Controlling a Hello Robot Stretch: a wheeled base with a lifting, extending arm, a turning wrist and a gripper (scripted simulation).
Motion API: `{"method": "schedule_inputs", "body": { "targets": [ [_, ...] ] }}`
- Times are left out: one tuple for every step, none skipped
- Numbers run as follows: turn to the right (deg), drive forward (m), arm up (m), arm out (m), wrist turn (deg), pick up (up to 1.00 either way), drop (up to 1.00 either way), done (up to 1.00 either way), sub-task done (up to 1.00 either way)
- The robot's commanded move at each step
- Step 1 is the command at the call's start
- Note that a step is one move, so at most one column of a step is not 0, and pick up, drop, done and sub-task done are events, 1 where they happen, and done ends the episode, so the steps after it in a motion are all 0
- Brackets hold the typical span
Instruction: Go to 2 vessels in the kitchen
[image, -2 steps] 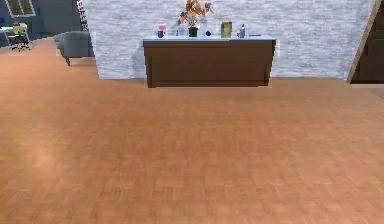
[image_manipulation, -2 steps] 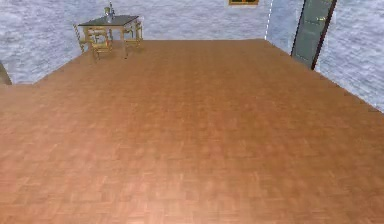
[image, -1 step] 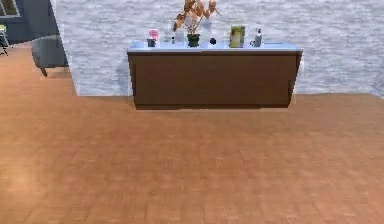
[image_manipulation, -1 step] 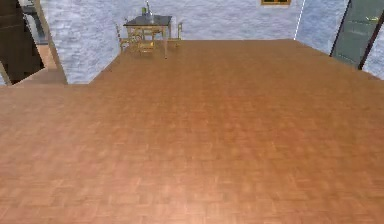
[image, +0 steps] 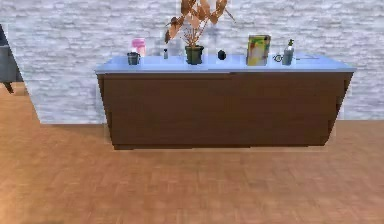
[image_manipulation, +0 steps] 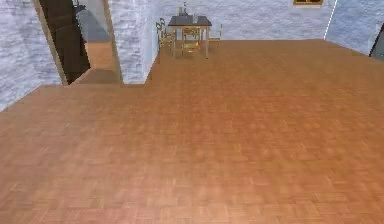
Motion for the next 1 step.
{"method": "schedule_inputs", "body": {
  "targets": [
    [-3.0,0.0,0.0,0.0,0.0,0.0,0.0,0.0,0.0]
  ]
}}
